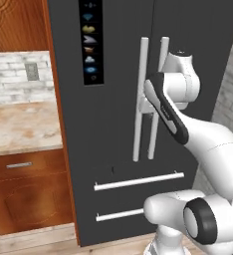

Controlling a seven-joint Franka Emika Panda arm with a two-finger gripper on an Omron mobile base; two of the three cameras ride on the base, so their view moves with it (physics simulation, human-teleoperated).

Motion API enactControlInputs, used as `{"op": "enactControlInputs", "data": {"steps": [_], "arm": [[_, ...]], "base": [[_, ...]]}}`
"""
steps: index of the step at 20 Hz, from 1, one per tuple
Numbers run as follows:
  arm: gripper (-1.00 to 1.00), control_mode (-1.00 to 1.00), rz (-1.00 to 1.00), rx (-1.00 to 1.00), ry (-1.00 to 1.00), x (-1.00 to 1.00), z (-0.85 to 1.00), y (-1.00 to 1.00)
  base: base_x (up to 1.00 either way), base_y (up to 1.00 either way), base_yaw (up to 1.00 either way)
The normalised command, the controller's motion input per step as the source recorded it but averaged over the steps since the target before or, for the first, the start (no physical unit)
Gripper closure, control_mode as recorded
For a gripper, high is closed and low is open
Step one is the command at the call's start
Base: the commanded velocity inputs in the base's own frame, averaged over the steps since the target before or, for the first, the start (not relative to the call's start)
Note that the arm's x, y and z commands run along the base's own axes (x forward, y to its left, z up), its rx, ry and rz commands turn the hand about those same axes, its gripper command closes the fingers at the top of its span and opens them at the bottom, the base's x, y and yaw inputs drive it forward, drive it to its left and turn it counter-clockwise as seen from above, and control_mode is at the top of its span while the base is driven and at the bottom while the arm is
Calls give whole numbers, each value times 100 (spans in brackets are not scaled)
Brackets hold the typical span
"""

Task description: Open the fridge, remove the tangerine, carrot, and chicken drumstick, and place them on any counter.

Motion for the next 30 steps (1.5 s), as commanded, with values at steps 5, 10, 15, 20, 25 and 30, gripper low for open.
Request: {"op": "enactControlInputs", "data": {"steps": [5, 10, 15, 20, 25, 30], "arm": [[-100, 100, 0, 0, 0, 0, 0, 0], [-100, 100, 0, 0, 0, 0, 0, 0], [-100, -100, 0, 0, -18, 0, -7, -3], [-100, -100, 0, 0, -45, 0, 2, -3], [-100, -100, -10, 17, 0, 0, 3, -48], [-100, -100, -7, 12, 0, 8, 36, -20]], "base": [[-24, 0, -1], [0, 0, 0], [0, 0, 0], [0, 0, 0], [0, 0, 0], [0, 0, 0]]}}
